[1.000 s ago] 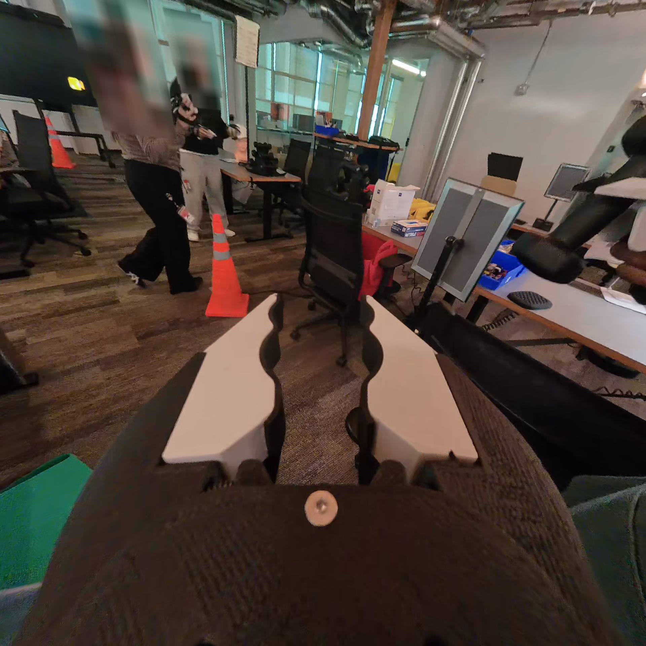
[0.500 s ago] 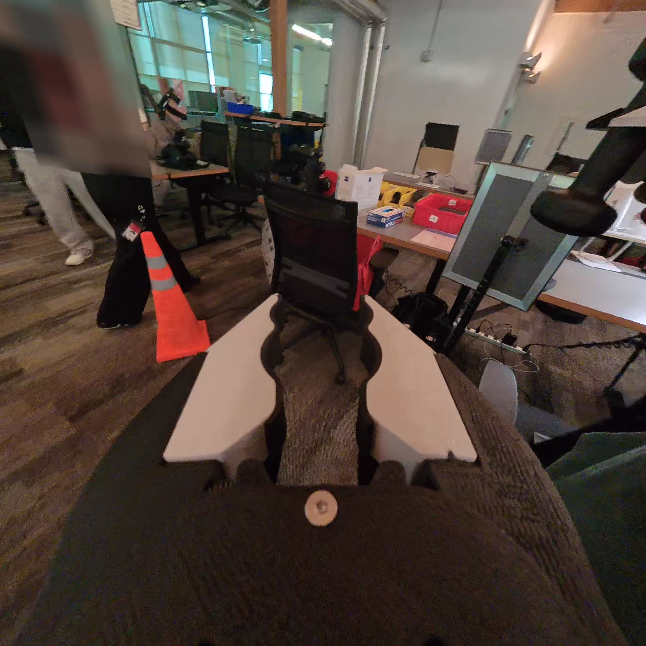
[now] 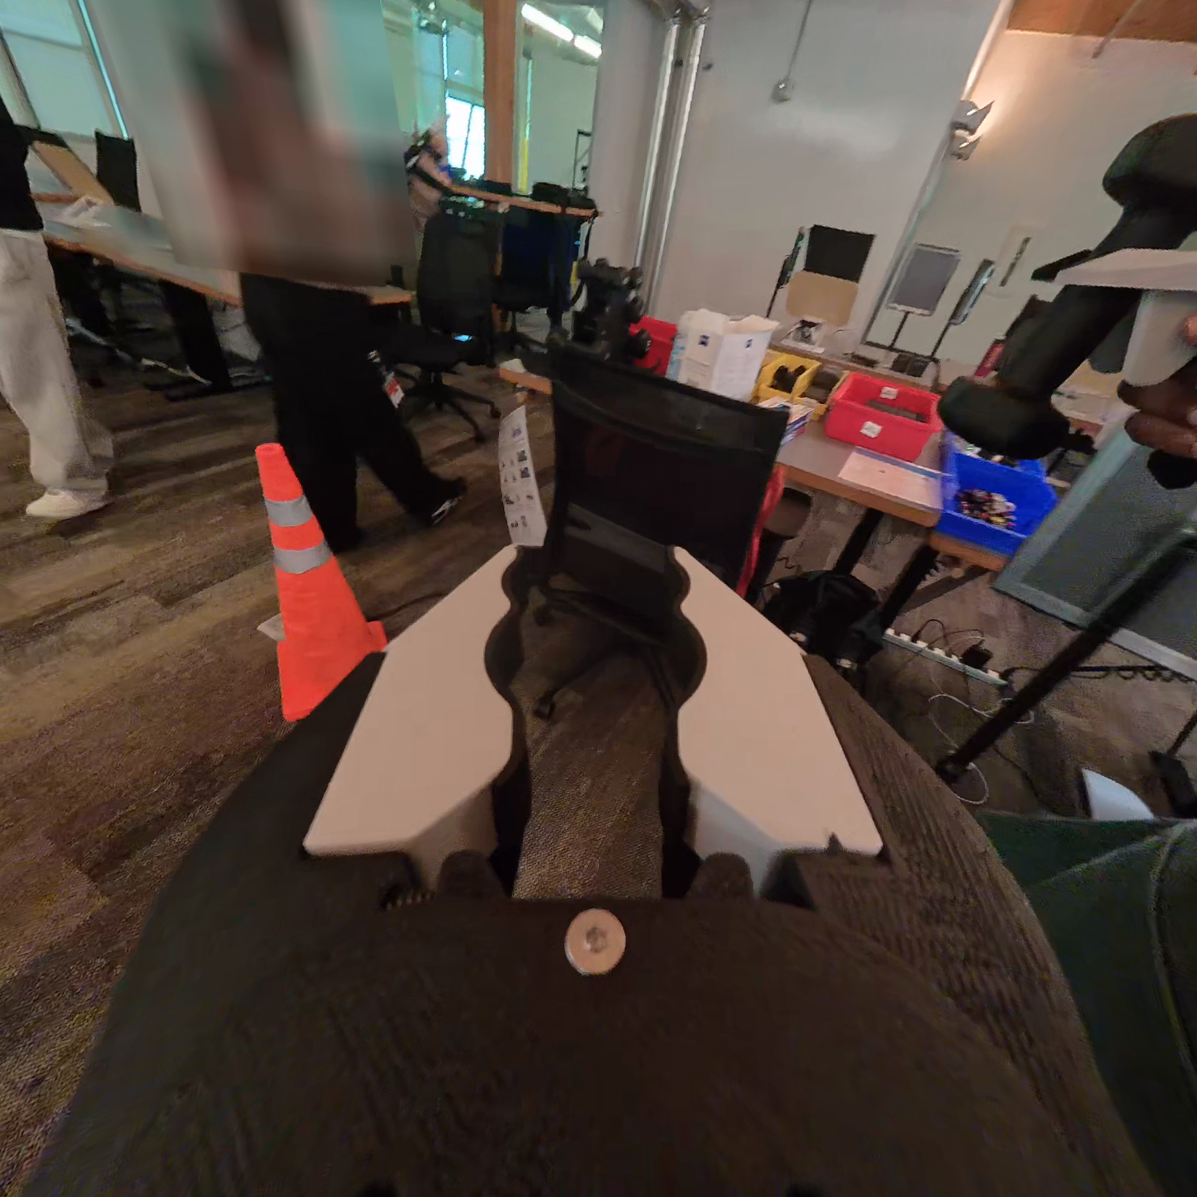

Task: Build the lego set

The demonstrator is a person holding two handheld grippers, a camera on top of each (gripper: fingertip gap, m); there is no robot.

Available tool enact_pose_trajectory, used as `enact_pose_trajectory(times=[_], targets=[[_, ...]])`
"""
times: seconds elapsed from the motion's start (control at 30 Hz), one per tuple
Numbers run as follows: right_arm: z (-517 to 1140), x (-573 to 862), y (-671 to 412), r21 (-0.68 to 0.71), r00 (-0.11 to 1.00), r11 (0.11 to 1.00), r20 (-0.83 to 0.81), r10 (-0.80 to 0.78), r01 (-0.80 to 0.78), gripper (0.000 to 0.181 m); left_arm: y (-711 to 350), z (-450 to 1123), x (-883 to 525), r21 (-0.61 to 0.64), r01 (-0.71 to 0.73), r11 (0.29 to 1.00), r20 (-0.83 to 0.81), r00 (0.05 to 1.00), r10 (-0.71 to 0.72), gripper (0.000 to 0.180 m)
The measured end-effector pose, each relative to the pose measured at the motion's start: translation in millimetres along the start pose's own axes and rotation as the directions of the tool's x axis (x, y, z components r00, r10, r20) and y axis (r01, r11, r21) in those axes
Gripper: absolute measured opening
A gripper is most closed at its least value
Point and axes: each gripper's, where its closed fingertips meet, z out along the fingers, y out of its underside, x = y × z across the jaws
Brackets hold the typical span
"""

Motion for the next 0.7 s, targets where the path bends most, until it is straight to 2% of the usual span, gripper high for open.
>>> enact_pose_trajectory(times=[0.17, 0.33, 0.7], targets=[[118, 87, -8, 0.01, 0.999, 1.0, -0.038, -0.002, 0.003, 0.029, -17, 91, -94, -0.061, -0.004, 0.998, 0.05, 0.999, 0.007, 0.04], [228, 171, -40, 0.041, 0.997, 0.999, -0.073, -0.01, 0.013, 0.029, -64, 193, -166, -0.01, -0.046, 0.999, 0.029, 0.998, 0.046, 0.039], [407, 317, -68, 0.065, 0.973, 0.997, -0.23, -0.026, 0.041, 0.029, -73, 436, -307, -0.042, -0.033, 0.999, -0.185, 0.982, 0.025, 0.039]])
